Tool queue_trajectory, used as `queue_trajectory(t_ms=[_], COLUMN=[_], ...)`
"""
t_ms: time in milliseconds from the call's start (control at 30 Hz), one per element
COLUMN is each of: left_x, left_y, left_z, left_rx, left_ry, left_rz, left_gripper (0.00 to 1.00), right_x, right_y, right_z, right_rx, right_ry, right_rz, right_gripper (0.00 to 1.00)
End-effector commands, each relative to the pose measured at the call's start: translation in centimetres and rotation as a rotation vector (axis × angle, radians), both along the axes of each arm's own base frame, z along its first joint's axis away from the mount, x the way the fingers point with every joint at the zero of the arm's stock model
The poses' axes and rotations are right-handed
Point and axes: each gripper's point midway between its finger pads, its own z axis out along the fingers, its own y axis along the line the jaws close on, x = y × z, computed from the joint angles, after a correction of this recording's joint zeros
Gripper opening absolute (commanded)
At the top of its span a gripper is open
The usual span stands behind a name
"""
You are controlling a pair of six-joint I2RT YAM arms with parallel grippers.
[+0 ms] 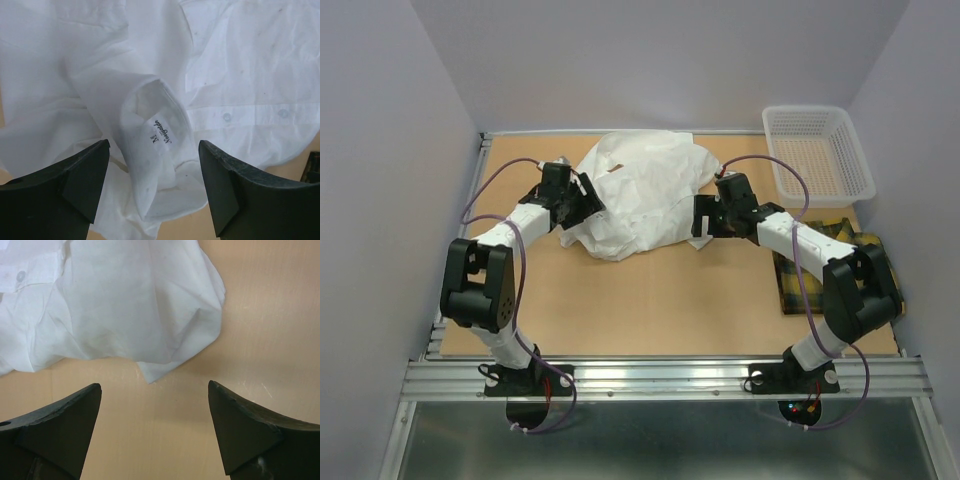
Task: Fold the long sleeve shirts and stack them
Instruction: Flatten the shirt out
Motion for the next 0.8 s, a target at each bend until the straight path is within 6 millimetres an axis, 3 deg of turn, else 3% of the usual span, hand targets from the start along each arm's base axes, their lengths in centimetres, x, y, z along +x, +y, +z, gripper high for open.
queue_trajectory(t_ms=[0, 300, 400, 533, 567, 667, 767], left_x=[1.3, 1.4, 1.4, 2.0, 2.0, 2.4, 2.7], left_y=[-0.5, -4.0, -4.2, -4.4, -4.4, -4.5, -4.7], left_z=[-0.3, -2.3, -2.8, -2.5, -2.2, 0.3, 4.5], left_rx=[0.040, 0.052, 0.056, 0.057, 0.060, 0.057, 0.035], left_ry=[-0.006, 0.032, 0.033, 0.019, 0.020, -0.017, -0.088], left_rz=[-0.019, -0.077, -0.073, -0.085, -0.087, -0.094, -0.104], left_gripper=[0.80, 0.79, 0.71, 0.49, 0.32, 0.08, 0.00], right_x=[0.8, 0.1, 0.0, -0.2, -0.2, -0.5, -0.6], right_y=[0.6, 1.2, 1.4, 1.2, 1.2, 1.6, 1.5], right_z=[1.6, 0.1, 0.0, -0.4, -0.5, -0.4, -0.6], right_rx=[0.039, 0.070, 0.077, 0.073, 0.070, 0.088, 0.084], right_ry=[-0.059, -0.018, -0.018, -0.014, -0.011, -0.008, -0.008], right_rz=[0.003, 0.028, 0.029, 0.029, 0.030, 0.055, 0.058], right_gripper=[0.92, 0.92, 0.92, 0.92, 0.91, 0.88, 0.83])
